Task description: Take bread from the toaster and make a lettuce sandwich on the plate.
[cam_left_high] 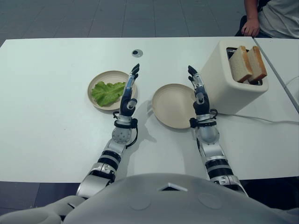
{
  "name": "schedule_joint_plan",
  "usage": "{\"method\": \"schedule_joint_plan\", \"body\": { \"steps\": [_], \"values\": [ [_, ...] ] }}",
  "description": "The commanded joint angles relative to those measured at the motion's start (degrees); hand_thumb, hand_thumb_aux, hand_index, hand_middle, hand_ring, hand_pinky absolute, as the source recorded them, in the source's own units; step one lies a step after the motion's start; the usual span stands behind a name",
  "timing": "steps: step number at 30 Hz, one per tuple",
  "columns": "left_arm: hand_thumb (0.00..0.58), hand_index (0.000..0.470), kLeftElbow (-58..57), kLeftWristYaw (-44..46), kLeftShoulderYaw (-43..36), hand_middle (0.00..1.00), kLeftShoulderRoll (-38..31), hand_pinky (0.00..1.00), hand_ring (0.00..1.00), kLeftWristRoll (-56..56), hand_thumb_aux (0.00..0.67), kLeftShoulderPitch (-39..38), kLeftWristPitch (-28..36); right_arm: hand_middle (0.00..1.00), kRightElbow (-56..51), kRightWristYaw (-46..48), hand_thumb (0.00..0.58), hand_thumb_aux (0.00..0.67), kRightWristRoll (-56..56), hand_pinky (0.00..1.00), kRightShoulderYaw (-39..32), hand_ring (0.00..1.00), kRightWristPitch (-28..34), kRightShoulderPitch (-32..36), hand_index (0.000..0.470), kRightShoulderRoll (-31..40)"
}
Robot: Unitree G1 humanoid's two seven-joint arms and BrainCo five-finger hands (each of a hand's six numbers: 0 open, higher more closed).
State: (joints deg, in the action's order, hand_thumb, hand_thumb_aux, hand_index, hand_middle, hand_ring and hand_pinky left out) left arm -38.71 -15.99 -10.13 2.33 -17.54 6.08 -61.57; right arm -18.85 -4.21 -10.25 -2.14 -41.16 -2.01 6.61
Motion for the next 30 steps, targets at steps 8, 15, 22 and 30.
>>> {"method": "schedule_joint_plan", "body": {
  "steps": [8,15,22,30],
  "values": [
    [0.000,0.000,-3.29,-0.14,-0.28,0.00,-0.58,0.00,0.00,-1.59,0.000,-2.25,1.16,0.00,9.91,-2.10,0.000,0.000,-5.70,0.00,2.82,0.00,-1.31,-0.57,0.000,2.31],
    [0.000,0.000,-3.65,-1.21,-0.89,0.00,-0.21,0.00,0.00,-2.56,0.000,-1.96,1.55,0.00,24.78,-10.86,0.000,0.000,-22.35,0.00,30.53,0.00,17.90,2.01,0.000,19.29],
    [0.000,0.000,-3.56,-1.57,-1.20,0.00,-0.33,0.00,0.00,-2.79,0.000,-2.14,1.41,0.00,13.26,-12.61,0.000,0.000,-32.02,0.00,28.04,0.00,29.79,-1.73,0.000,26.18],
    [0.000,0.000,-2.86,-1.57,-1.23,0.00,-0.55,0.00,0.00,-2.87,0.000,-2.40,1.29,0.00,7.16,-10.56,0.160,0.100,-33.69,0.00,19.03,0.00,33.66,-1.53,0.070,29.72]
  ]
}}
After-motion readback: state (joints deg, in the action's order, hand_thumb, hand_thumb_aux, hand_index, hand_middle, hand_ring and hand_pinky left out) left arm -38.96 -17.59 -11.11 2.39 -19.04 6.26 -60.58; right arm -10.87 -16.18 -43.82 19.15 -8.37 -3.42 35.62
